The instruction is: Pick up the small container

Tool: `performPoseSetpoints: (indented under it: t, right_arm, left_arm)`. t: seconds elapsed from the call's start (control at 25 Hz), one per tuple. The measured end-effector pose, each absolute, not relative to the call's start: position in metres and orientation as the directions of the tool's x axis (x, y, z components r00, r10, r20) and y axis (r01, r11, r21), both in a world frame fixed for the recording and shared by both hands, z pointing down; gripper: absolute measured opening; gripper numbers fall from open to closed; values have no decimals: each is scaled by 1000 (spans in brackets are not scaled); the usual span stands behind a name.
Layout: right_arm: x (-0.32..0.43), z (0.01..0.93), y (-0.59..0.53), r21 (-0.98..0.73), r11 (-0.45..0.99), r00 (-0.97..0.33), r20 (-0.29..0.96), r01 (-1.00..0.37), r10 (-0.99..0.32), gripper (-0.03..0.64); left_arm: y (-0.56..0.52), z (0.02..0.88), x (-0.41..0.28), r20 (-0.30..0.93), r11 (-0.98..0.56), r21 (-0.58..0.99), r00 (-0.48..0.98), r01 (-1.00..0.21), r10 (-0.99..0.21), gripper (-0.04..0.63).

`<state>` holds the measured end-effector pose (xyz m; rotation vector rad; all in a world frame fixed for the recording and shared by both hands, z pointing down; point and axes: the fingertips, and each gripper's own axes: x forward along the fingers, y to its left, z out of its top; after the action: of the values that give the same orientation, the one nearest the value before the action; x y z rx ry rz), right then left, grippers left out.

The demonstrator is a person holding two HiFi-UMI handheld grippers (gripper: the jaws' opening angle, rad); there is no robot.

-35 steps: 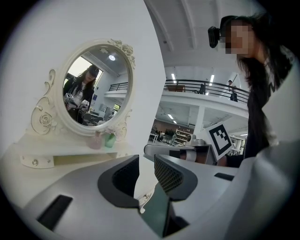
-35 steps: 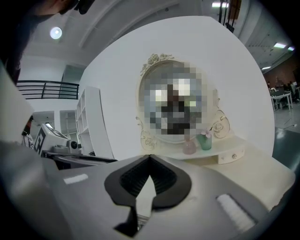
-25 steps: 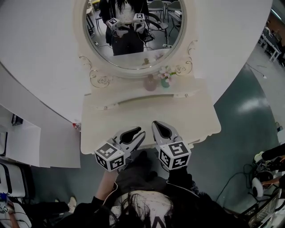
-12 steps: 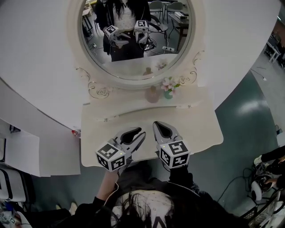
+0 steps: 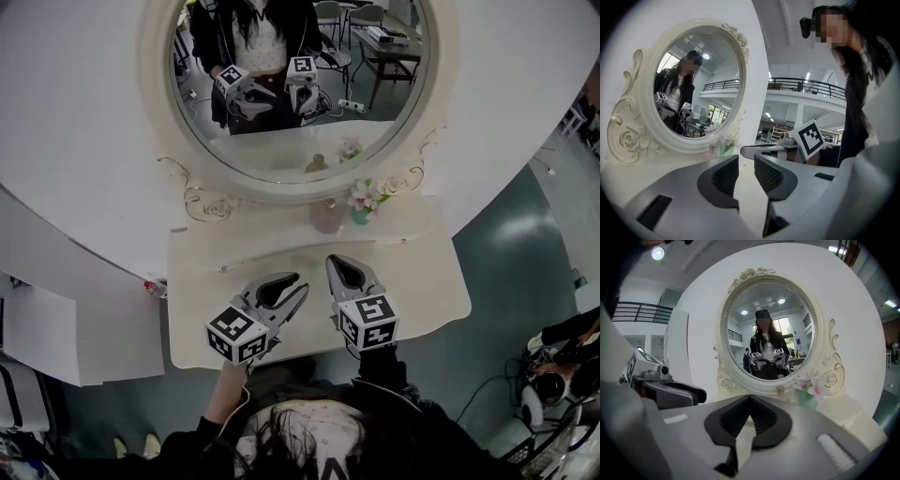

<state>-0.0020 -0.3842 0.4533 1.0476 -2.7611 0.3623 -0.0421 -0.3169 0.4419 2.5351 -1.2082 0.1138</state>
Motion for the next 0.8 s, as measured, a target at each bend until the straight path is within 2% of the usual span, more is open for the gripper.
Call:
performPoseSetpoints:
  t: [0.56, 0.8]
  right_arm:
    - [-17, 498, -447, -57, 712, -683, 347, -700, -643, 45]
    - [-15, 513, -482, -27, 687, -645, 372, -726, -668, 106]
  left_arm:
    - [-333, 461, -65, 199, -573, 320, 645, -754, -738, 91]
    - [-332, 469, -75, 205, -552, 340, 633, -761, -747, 91]
